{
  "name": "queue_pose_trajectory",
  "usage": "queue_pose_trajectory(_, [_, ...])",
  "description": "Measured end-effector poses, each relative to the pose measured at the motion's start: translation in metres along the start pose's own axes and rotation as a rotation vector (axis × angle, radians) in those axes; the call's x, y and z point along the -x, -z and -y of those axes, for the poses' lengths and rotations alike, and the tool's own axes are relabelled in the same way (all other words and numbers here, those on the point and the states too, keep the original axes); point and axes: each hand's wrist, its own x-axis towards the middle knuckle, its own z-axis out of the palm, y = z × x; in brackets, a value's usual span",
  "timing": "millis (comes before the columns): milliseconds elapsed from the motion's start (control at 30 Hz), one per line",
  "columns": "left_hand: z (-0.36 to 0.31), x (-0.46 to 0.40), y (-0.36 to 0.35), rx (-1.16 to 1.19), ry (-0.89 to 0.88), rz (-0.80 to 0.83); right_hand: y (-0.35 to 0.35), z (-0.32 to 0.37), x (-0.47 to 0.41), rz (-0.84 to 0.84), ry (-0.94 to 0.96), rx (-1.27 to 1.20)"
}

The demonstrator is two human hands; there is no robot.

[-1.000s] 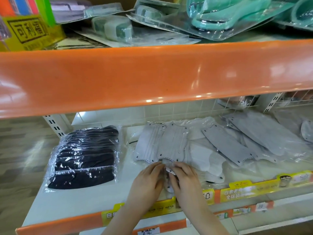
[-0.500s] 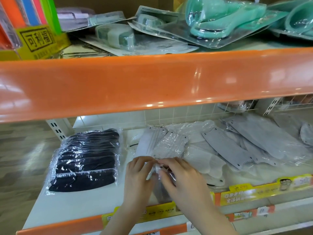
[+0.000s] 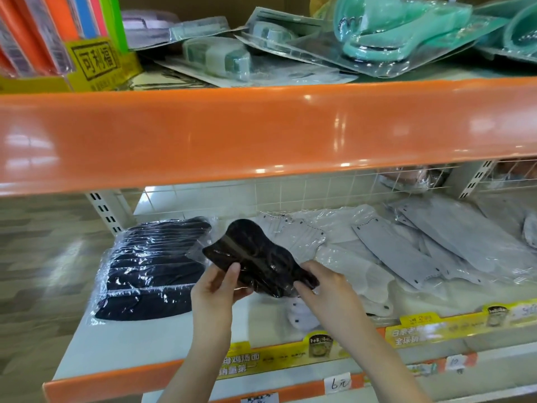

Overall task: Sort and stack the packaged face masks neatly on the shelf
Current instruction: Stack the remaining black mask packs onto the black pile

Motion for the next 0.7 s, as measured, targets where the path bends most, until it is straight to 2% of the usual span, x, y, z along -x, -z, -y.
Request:
queue_pose_trajectory(133, [-0.002,-0.003,0.016,0.063,0.084,-0.041,-0.009,-0.007,-0.016,0.010,-0.158,-0.277])
queue_pose_trajectory(233, [-0.002,-0.006,0.031,-0.010,0.068,-0.031,-0.011,-0.004,-0.021,-0.023,-0.197,-0.413])
queue_pose_trajectory(300, [-0.001,-0.012,0.045,-0.104,0.010,-0.088,-0.013,0.001,-0.022,-0.032,-0.206,-0.451])
queue_pose_trajectory(400, [0.001,-0.020,0.070,-0.384,-0.137,-0.173,-0.017,0.010,-0.027,-0.020,-0.249,-0.559])
queue_pose_trajectory(467, [-0.001,-0.023,0.086,-0.685,-0.239,-0.225,-0.017,0.013,-0.030,-0.003,-0.239,-0.552])
queue_pose_trajectory(500, [-0.004,-0.024,0.092,-0.846,-0.352,-0.235,-0.018,0.015,-0.033,0.011,-0.237,-0.546])
queue_pose_trajectory(533, [-0.004,-0.026,0.098,-0.999,-0.529,-0.195,-0.018,0.018,-0.035,0.030,-0.242,-0.546])
queue_pose_trajectory(600, [-0.005,-0.028,0.107,-1.199,-0.886,0.000,-0.019,0.025,-0.038,0.081,-0.267,-0.585])
queue_pose_trajectory(633, [-0.008,-0.027,0.109,-1.251,-0.977,0.115,-0.020,0.029,-0.039,0.118,-0.278,-0.620])
queue_pose_trajectory(700, [-0.010,-0.024,0.110,-1.349,-1.017,0.300,-0.023,0.037,-0.042,0.213,-0.302,-0.704])
